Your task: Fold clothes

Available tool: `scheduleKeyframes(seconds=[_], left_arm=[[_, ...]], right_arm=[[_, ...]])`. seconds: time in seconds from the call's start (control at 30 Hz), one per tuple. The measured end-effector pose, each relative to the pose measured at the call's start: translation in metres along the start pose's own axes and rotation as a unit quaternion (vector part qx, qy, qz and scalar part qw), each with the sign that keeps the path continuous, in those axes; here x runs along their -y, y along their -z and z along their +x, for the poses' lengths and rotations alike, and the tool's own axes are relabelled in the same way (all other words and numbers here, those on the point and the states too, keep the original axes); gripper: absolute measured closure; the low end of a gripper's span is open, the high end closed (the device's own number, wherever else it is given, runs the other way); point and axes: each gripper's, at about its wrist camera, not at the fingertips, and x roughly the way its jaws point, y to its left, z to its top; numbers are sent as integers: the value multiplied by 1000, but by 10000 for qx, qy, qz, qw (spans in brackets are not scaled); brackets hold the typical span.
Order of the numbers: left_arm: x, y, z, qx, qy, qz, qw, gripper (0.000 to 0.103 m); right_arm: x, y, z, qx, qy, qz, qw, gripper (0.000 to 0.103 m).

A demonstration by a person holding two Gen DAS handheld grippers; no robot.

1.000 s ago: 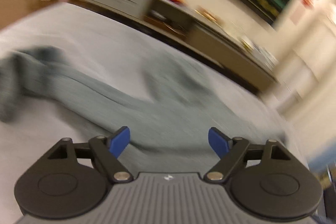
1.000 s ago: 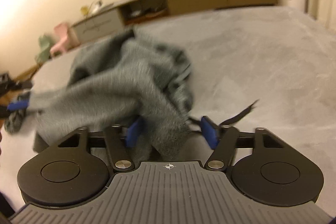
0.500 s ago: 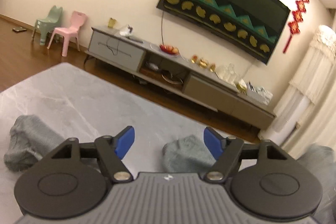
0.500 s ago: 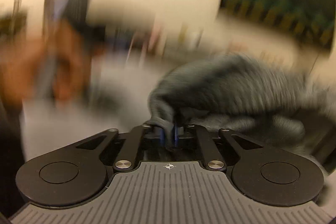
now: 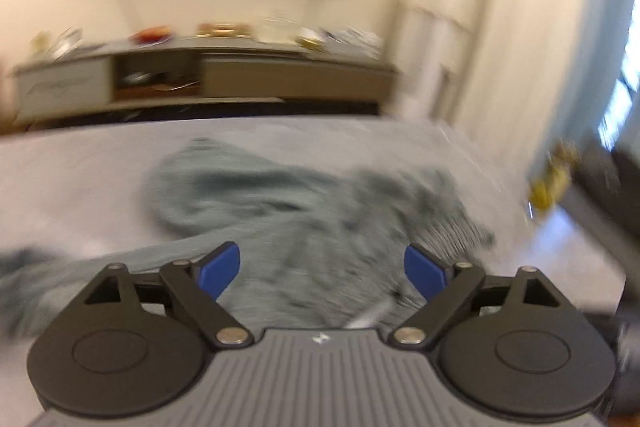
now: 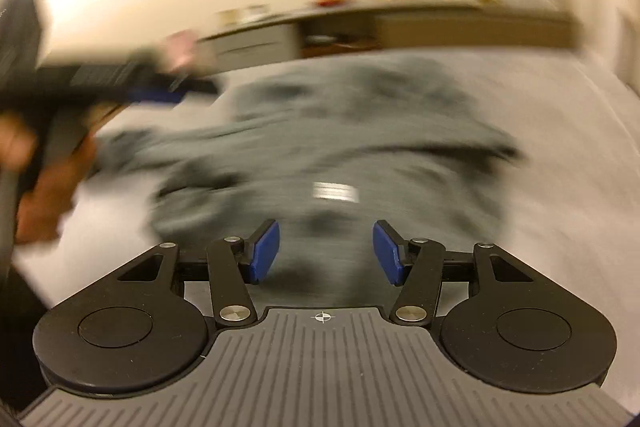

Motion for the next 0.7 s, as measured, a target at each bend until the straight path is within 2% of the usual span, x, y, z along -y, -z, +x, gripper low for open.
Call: scheduleKeyframes(seconds=[0.07,0.1,0.13,0.17,0.2,0.23,0.3,0.33,0.37,0.4,0.43,0.47,0.5,0.57,0.6,0.63,0.67,0.7], left_arm=[[20,5,31,-325,-4,445,9985,11],[29,7,47,-487,-6,668,9966,17],[39,9,62,-649,-7,889,9939,38],[44,11,75,-822,-24,1080,9907,52],[45,11,83,-940,-60,1171,9886,80],[44,11,89,-1034,-102,1226,9870,90],[30,-3,72,-715,-119,814,9940,95],[22,-11,61,-511,-122,563,9970,96],[4,-22,40,-184,-35,42,9998,96],[-18,-34,14,193,88,-585,9981,96],[-46,-44,-16,673,145,-1273,9895,97],[-79,-45,-41,1063,-108,-1902,9759,97],[-113,-42,-63,1397,-474,-2489,9572,96],[-179,-16,-80,1369,-1091,-3565,9178,96],[-212,-1,-87,1290,-1385,-4076,8933,93],[-221,11,-92,1199,-1446,-4163,8896,83],[-221,22,-96,1105,-1415,-4084,8950,77],[-221,33,-101,1011,-1383,-4004,9002,62]], right_arm=[[25,0,2,-21,279,478,9985,52],[32,1,6,-40,336,614,9975,52],[39,1,10,-72,366,725,9967,52],[45,1,14,-102,397,819,9958,52],[47,1,19,-124,431,829,9955,52],[49,1,24,-145,465,839,9953,51],[52,2,32,-169,500,816,9953,51],[52,3,35,-158,488,772,9957,56],[54,3,36,-191,444,725,9962,79],[54,2,40,-256,348,698,9966,93],[53,1,43,-287,233,672,9971,103],[49,-1,43,-218,187,577,9979,103],[45,-3,42,-156,120,486,9986,103],[34,-5,45,-108,-229,352,9991,103],[28,-6,48,-141,-409,301,9986,103],[22,-7,52,-170,-566,248,9979,103],[15,-7,53,-176,-605,185,9978,102],[9,-8,55,-183,-644,122,9977,101]])
